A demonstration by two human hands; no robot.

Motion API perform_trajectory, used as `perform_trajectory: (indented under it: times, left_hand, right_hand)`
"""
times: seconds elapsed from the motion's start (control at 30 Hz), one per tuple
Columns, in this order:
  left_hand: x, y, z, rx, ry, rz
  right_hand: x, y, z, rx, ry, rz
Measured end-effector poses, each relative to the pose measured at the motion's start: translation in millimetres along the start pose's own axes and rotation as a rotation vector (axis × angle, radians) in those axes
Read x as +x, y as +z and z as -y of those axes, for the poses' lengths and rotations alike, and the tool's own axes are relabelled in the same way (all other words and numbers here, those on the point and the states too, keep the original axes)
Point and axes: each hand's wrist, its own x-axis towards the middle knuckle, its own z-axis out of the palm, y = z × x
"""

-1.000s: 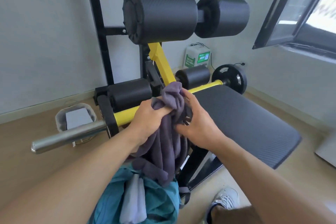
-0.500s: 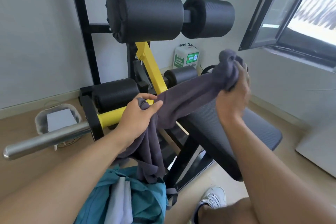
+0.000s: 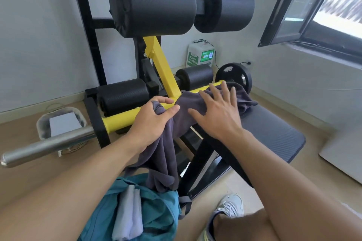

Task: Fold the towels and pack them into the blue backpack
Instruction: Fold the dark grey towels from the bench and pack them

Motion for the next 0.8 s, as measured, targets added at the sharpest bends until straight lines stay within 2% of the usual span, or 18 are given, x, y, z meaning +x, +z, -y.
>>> perform_trajectory:
  times: [0.07, 0.1, 0.17, 0.2, 0.3, 0.43, 0.53, 0.7, 0.8]
  left_hand:
    - [0.4, -1.2, -1.0, -0.001, 0.006, -0.018]
    - [1.2, -2.6, -2.2, -0.006, 0.019, -0.033]
    - [3.2, -7.2, -6.3, -0.03, 0.053, -0.04]
    - [4.5, -10.0, -8.5, -0.034, 0.065, -0.03]
    - [5.9, -18.3, -11.5, 0.084, 0.091, 0.022]
    - [4.3, -30.3, -9.1, 0.244, 0.132, 0.073]
    - [5.4, -42.0, -4.6, 0.33, 0.088, 0.089]
    - [4.5, -64.8, 4.9, 0.389, -0.004, 0.15]
    - [2.5, -75.5, 14.3, 0.341, 0.008, 0.181]
  right_hand:
    - [-4.4, 0.1, 13.8, 0.157, -0.146, -0.04]
    - [-7.5, -0.9, 20.6, 0.36, -0.195, 0.007]
    - [-17.5, -6.5, 36.7, 0.836, -0.136, 0.291]
    - [-22.8, -7.3, 44.0, 0.985, -0.082, 0.435]
    - [-34.5, -2.4, 54.4, 1.096, 0.01, 0.646]
    - [-41.3, -3.0, 53.2, 1.166, -0.017, 0.746]
    - [-42.0, -0.2, 51.2, 1.173, -0.019, 0.681]
    - [-37.2, -1.4, 47.7, 1.032, 0.059, 0.35]
    - [-37.1, -5.6, 48.5, 0.957, 0.12, 0.258]
